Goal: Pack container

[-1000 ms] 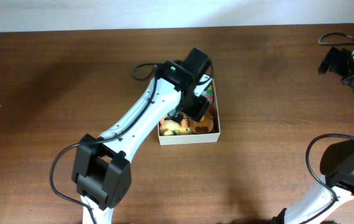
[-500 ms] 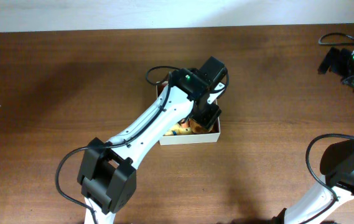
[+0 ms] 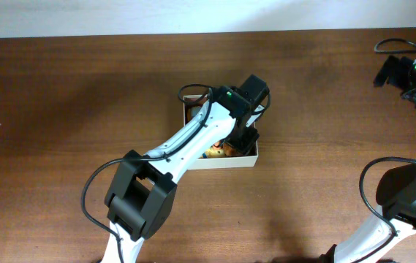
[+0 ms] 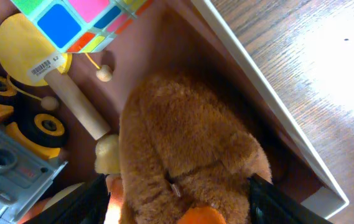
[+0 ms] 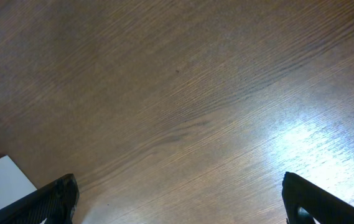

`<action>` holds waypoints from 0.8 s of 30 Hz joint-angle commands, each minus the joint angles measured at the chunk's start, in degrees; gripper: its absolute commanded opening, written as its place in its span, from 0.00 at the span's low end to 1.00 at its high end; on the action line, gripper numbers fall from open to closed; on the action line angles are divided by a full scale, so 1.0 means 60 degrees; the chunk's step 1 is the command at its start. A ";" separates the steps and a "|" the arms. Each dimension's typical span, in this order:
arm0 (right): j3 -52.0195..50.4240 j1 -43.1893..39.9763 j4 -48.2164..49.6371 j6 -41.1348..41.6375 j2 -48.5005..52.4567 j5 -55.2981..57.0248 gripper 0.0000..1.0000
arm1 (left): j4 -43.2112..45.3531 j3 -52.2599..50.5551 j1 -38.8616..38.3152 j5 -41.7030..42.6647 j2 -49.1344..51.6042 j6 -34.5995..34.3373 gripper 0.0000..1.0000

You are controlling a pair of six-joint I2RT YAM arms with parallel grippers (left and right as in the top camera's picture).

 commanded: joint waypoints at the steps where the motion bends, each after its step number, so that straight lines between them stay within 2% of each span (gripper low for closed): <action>1: 0.0073 0.0044 0.0004 -0.0047 -0.0044 -0.0055 0.99 | -0.0015 -0.0146 0.0066 -0.1657 0.0448 0.0211 0.70; 6: 0.0073 0.0044 0.0004 -0.0047 -0.0044 -0.0055 0.99 | 0.0029 -0.0146 0.0277 -0.2382 0.0484 0.0135 0.71; 16: 0.0073 0.0044 0.0004 -0.0047 -0.0044 -0.0055 0.99 | 0.0026 -0.0142 0.0845 -0.2357 0.0484 -0.0295 0.72; 24: 0.0073 0.0044 0.0004 -0.0047 -0.0044 -0.0055 0.99 | 0.0310 -0.0131 0.0659 -0.1362 0.0484 -0.0393 0.72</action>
